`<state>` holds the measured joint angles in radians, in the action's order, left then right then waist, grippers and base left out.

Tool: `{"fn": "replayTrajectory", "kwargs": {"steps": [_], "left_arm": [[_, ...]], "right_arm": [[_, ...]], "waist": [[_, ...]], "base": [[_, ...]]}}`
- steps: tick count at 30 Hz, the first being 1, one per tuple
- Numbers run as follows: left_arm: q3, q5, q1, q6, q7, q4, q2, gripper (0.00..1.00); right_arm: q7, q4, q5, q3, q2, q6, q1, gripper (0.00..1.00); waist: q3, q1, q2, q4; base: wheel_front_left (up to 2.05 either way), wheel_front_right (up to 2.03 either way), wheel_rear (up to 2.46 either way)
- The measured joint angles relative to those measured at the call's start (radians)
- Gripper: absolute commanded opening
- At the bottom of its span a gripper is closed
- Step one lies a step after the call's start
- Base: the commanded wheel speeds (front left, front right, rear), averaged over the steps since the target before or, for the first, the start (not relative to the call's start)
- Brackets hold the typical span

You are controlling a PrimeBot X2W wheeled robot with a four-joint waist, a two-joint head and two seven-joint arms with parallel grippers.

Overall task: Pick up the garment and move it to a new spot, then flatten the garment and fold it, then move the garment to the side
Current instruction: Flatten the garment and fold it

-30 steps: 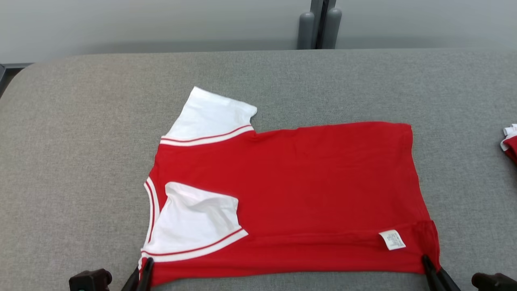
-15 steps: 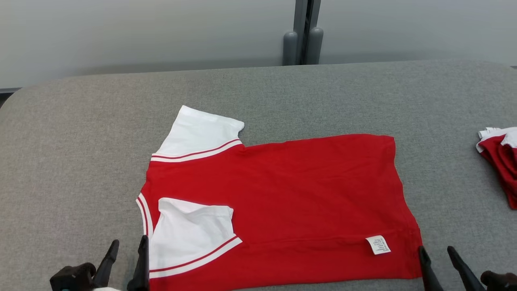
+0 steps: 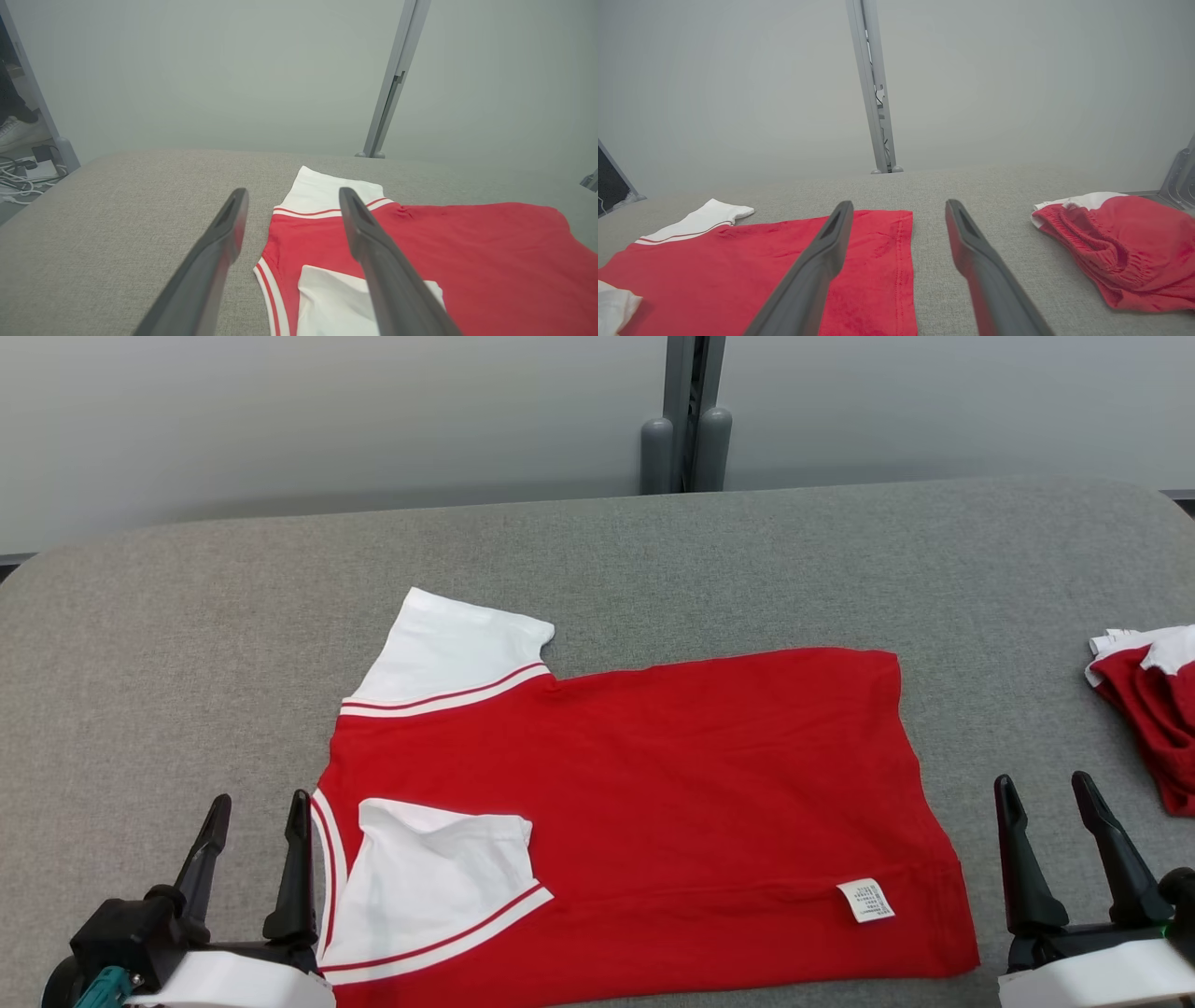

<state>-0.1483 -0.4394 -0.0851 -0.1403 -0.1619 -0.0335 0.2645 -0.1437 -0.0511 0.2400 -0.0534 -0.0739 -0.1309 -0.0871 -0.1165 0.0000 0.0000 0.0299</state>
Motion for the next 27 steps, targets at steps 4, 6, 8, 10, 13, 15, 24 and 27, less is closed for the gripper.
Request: {"fn": "replayTrajectory", "kwargs": {"steps": [4, 6, 8, 10, 13, 15, 24, 27], "left_arm": [[-0.004, 0.001, 0.002, -0.004, 0.005, -0.007, 0.0, 1.0], [-0.006, 0.001, 0.008, -0.005, 0.008, -0.009, 0.001, 1.0], [-0.009, 0.004, 0.028, -0.005, 0.012, -0.018, 0.002, 1.0], [-0.013, 0.007, 0.076, -0.001, 0.017, -0.026, 0.004, 1.0], [-0.029, 0.01, 0.183, 0.019, 0.031, -0.032, 0.007, 1.0], [-0.04, 0.007, 0.278, 0.042, 0.063, -0.019, 0.008, 1.0], [-0.08, -0.033, 0.702, 0.165, 0.233, 0.206, 0.045, 1.0], [-0.093, -0.054, 0.788, 0.203, 0.282, 0.32, 0.057, 1.0]], "right_arm": [[0.003, -0.007, 0.001, 0.002, 0.001, 0.0, 0.0, 1.0], [0.004, -0.014, 0.001, 0.002, 0.002, 0.0, 0.002, 1.0], [0.006, -0.028, 0.002, 0.003, 0.003, 0.0, 0.012, 1.0], [0.007, -0.036, 0.005, 0.003, 0.003, 0.0, 0.035, 1.0], [0.005, -0.05, 0.013, 0.004, 0.003, 0.0, 0.066, 1.0], [0.002, -0.056, 0.016, 0.008, 0.002, 0.0, 0.097, 1.0], [-0.026, -0.036, 0.032, 0.057, -0.007, 0.0, 0.217, 1.0], [-0.038, -0.021, 0.035, 0.071, -0.009, 0.0, 0.249, 1.0]], "waist": [[-0.01, 0.0, 0.0, -0.004], [-0.021, 0.0, 0.0, -0.005], [-0.038, 0.0, 0.0, -0.005], [-0.062, 0.0, 0.0, -0.006], [-0.109, 0.0, 0.0, -0.007], [-0.147, 0.0, 0.0, -0.007], [-0.32, 0.0, 0.0, 0.015], [-0.366, 0.0, 0.0, 0.035]], "base": [[0.0, 0.0, 0.0], [0.0, 0.0, 0.0], [0.0, 0.0, 0.0], [0.0, 0.0, 0.0], [0.0, 0.0, 0.0], [0.0, 0.0, 0.0], [0.0, 0.0, 0.0], [0.0, 0.0, 0.0]]}}
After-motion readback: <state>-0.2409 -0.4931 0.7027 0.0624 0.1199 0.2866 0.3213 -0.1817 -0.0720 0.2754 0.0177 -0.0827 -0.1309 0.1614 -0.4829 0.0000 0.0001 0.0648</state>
